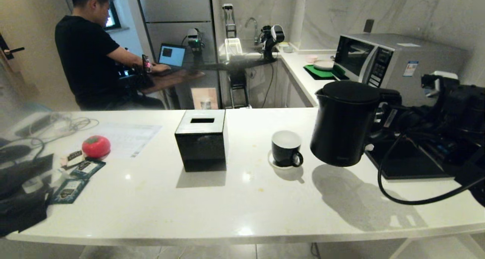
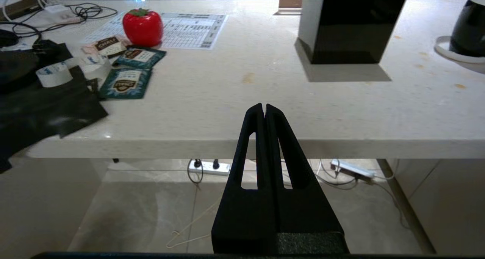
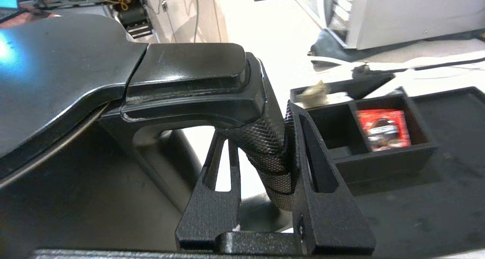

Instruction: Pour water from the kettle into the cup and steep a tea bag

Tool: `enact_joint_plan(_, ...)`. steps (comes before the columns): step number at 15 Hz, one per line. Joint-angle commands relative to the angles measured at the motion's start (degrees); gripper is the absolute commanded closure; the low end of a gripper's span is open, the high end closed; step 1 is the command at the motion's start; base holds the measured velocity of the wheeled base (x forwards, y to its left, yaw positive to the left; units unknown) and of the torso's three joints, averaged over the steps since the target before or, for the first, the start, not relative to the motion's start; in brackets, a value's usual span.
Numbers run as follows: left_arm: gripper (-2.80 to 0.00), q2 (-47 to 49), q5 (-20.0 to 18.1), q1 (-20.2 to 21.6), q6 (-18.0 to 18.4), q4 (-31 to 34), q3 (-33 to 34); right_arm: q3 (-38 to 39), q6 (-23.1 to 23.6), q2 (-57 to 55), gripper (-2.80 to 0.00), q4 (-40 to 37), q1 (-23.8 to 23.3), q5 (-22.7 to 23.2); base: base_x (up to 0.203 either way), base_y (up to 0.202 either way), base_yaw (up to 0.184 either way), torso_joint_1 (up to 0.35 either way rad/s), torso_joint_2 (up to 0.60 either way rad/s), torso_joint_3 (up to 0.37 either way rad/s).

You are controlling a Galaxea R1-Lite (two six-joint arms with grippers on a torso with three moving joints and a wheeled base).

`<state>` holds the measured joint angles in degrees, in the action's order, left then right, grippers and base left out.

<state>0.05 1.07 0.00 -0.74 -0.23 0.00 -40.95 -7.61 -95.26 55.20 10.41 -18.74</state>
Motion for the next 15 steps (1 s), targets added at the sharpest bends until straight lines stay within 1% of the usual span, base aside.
enact_joint_plan(1,0.0,0.04,-0.02,0.0,-0.05,-0.03,0.0,0.09,-0.04,0.17,0.0,0.35,0.05,-0.07,0.0,0.139,-0.004,-0.002,0.0,0.002)
enact_joint_plan(2,0.0,0.04,-0.02,0.0,-0.05,-0.03,0.0,0.48,-0.04,0.3,0.0,0.43,0.05,-0.07,0.0,0.068,-0.003,-0.004,0.0,0.002)
enact_joint_plan(15,0.0,0.04,-0.02,0.0,-0.05,-0.03,0.0,0.69,-0.04,0.21,0.0,0.35,-0.22,-0.07,0.0,0.0,0.0,0.0,0.0,0.0)
